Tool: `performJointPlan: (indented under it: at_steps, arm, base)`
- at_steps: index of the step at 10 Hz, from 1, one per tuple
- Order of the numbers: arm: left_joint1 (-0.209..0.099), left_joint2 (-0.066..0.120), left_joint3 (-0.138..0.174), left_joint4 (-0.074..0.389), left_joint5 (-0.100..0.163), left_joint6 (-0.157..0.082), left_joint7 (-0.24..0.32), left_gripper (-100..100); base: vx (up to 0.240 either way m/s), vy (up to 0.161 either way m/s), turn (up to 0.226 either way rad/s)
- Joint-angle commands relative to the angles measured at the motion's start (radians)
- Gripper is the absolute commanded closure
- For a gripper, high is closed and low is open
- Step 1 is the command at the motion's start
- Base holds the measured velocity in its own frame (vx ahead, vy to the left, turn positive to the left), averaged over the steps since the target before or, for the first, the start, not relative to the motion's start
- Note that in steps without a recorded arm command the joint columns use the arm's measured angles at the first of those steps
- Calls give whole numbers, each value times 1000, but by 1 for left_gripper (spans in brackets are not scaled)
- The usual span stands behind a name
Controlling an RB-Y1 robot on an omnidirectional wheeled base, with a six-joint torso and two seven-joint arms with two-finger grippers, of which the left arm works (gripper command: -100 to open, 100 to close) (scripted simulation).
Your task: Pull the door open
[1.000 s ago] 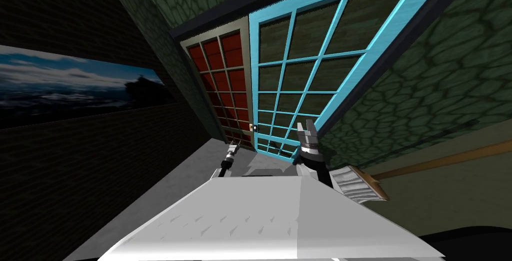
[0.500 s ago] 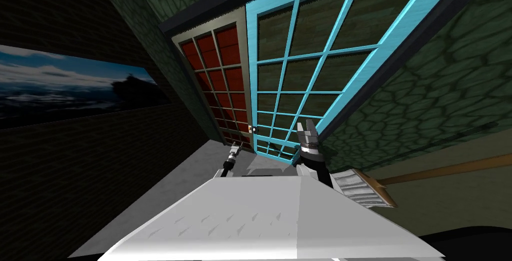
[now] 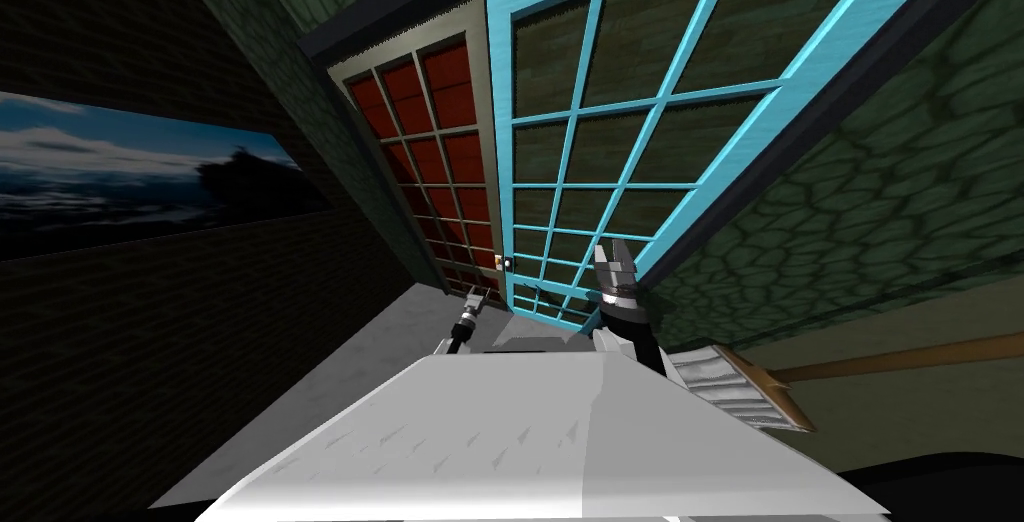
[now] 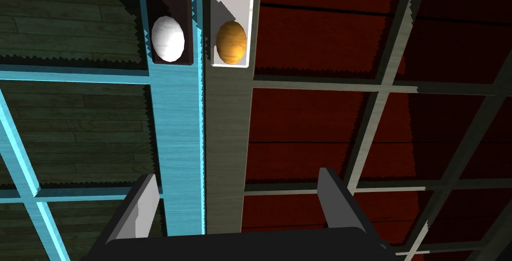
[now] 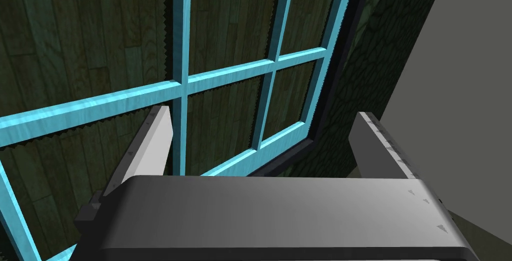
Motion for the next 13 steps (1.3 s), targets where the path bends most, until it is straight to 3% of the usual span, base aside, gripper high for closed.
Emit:
performJointPlan:
  at_steps: [1,6,7,8,13]
  arm:
    - [-12,-1,5,28,-2,-12,-15,-100]
    - [-57,-35,10,138,-41,-39,-113,-100]
    - [-56,-30,12,135,-34,-41,-102,-100]
    - [-51,-3,23,141,-31,-42,-108,-100]
    - [-31,92,73,154,-15,-43,-121,-100]
  base:
    - [65,11,-3]
    - [131,24,-6]
    - [94,24,-2]
    - [-45,-19,-19]
    - [-142,-12,-11]
